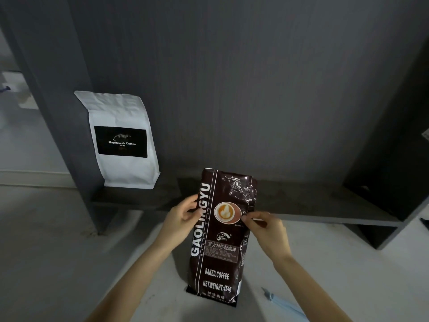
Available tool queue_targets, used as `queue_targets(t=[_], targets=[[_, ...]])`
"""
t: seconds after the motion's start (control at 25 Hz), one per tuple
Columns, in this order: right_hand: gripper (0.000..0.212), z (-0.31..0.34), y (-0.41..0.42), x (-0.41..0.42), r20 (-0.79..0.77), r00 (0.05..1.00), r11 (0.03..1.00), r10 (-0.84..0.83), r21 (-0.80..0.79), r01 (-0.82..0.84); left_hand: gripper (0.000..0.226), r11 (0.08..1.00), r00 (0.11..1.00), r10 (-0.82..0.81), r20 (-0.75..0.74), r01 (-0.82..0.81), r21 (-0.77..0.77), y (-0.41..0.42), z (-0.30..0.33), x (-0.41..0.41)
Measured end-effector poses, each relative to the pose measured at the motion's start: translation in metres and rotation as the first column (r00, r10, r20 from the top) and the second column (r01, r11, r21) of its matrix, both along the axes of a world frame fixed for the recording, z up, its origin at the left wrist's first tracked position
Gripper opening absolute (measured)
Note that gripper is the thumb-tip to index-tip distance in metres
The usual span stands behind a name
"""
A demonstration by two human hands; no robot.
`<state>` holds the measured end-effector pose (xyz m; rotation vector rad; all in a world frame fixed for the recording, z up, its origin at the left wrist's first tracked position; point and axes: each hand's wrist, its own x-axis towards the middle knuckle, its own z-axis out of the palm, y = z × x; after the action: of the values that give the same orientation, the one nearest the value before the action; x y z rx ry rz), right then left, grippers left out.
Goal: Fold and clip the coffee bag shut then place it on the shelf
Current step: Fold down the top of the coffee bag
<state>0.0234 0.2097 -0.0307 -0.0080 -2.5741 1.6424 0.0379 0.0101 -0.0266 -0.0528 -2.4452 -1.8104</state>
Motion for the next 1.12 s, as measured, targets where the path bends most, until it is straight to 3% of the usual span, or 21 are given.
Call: queue_targets(t=[0.24, 0.44, 0.56, 0.72, 0.84, 1.0, 1.12], targets=[[0.009, -0.002, -0.003, 0.018, -0.120, 0.993, 0.995, 0.000, -0.095, -0.011, 0.022, 0.991, 0.997, 0.059, -0.045, -0.052, 0.126, -0.005, -0.005, 0.029], [0.009, -0.006, -0.002, 0.023, -0.093, 0.995, 0.978, -0.018, -0.207, -0.002, 0.009, 0.994, 0.997, 0.069, -0.047, -0.064, 0.085, -0.004, -0.010, 0.031], [0.021, -0.003, -0.002, 0.025, -0.080, 0.997, 0.958, 0.000, -0.286, -0.023, 0.013, 0.993, 0.997, 0.017, -0.069, -0.008, 0.122, 0.002, -0.008, 0.034], [0.037, 0.001, 0.002, 0.025, -0.052, 0.997, 0.942, 0.063, -0.325, -0.076, 0.023, 0.977, 0.994, 0.066, -0.091, -0.046, 0.206, 0.005, -0.009, 0.031], [0.027, 0.002, 0.003, 0.024, -0.060, 0.990, 0.940, 0.129, -0.309, -0.142, 0.032, 0.964, 0.998, 0.040, -0.040, -0.028, 0.264, 0.007, -0.010, 0.030], [0.008, 0.004, 0.001, 0.018, -0.064, 0.992, 0.957, 0.109, -0.262, -0.122, 0.024, 0.973, 0.998, -0.051, -0.031, 0.057, 0.225, 0.008, -0.005, 0.030], [0.049, 0.004, 0.003, 0.015, -0.117, 0.968, 0.923, 0.221, -0.296, -0.247, 0.033, 0.990, 0.996, -0.052, -0.069, 0.060, 0.130, 0.005, 0.000, 0.026]])
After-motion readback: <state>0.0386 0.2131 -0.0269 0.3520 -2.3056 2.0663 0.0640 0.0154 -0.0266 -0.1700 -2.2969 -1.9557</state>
